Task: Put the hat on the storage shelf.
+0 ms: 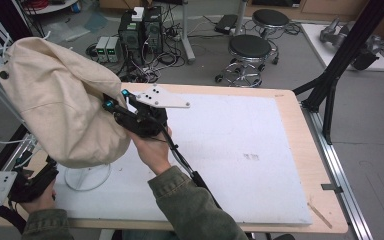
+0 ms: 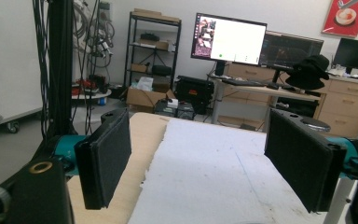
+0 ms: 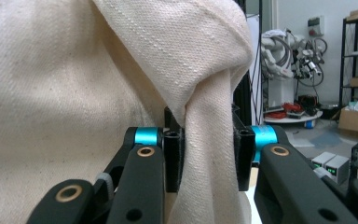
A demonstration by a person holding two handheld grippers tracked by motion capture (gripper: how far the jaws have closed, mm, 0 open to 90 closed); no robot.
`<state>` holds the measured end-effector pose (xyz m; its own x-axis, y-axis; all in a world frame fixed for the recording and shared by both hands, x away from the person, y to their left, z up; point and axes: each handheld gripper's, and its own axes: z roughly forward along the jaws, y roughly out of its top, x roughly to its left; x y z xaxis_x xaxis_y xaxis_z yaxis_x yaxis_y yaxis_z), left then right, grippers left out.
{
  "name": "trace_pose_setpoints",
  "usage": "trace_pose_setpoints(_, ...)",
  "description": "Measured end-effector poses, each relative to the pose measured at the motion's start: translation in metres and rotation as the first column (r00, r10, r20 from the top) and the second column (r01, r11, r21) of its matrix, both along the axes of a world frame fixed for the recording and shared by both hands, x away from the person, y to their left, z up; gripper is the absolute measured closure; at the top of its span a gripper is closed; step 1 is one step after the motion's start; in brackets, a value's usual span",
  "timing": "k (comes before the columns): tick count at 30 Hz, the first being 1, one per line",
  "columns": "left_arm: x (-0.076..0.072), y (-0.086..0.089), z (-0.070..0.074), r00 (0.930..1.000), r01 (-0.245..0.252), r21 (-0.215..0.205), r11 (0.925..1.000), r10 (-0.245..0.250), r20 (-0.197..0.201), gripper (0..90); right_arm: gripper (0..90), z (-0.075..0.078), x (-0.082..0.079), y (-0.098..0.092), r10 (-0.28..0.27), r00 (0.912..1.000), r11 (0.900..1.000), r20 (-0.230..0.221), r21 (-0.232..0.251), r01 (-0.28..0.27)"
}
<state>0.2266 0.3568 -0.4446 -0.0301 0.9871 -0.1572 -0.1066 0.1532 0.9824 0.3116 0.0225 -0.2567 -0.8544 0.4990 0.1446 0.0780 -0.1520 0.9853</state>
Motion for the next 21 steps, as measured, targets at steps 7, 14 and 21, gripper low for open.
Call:
trace_pose_setpoints(7,0.000,0.000,0.000,1.0000,-0.002,0.001,1.0000,0.002,-0.001,22.9,70.5,-0.007,0.004,0.002,0.028,0.9994,0.999,-0.021,-0.042,-0.029)
trace_pose_setpoints(14,0.000,0.000,0.000,1.0000,-0.002,0.001,1.0000,0.002,-0.003,22.9,61.9,-0.011,0.009,0.001,0.018,0.9983,0.999,-0.056,-0.044,-0.020)
trace_pose_setpoints(21,0.000,0.001,0.000,1.0000,-0.001,0.003,1.0000,0.001,0.001,23.3,50.4,-0.016,0.016,0.000,0.018,0.9954,0.998,-0.094,-0.062,-0.024)
